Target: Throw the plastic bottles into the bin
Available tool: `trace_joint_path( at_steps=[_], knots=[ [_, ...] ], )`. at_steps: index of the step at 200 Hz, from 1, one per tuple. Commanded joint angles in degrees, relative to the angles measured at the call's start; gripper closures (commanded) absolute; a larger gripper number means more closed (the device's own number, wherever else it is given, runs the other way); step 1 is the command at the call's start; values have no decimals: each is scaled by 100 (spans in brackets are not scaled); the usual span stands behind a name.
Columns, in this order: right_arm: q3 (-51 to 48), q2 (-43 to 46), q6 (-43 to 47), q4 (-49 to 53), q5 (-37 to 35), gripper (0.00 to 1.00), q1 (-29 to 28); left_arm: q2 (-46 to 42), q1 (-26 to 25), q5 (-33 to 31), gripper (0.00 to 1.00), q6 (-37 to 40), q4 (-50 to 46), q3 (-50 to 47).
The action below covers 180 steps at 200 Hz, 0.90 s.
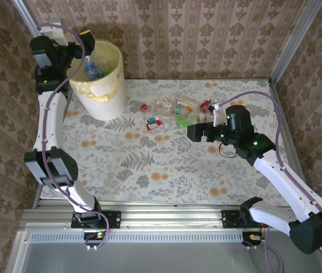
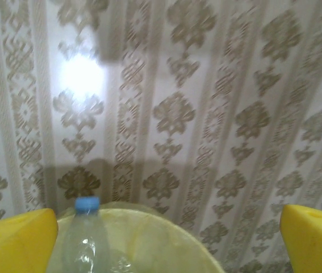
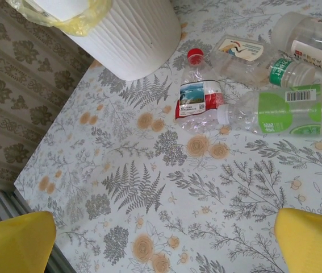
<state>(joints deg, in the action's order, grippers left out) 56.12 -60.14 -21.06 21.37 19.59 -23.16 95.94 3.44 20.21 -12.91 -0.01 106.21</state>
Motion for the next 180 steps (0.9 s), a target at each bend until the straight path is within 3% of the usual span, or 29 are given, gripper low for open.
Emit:
trace_joint_path(
  at_steps=[1,73,180],
  knots=[
    [-82,28,67,130,-255,0,2,-819,-28,124,0,-20,-66,235],
    [461,-1034,-370,853,-654,0,379,-2155,-319,175,0,322,-511,-524],
    [682,-1675,-781,909,-553,4,1220,-3599,-614,508,0,237,-829,-1444]
  ],
)
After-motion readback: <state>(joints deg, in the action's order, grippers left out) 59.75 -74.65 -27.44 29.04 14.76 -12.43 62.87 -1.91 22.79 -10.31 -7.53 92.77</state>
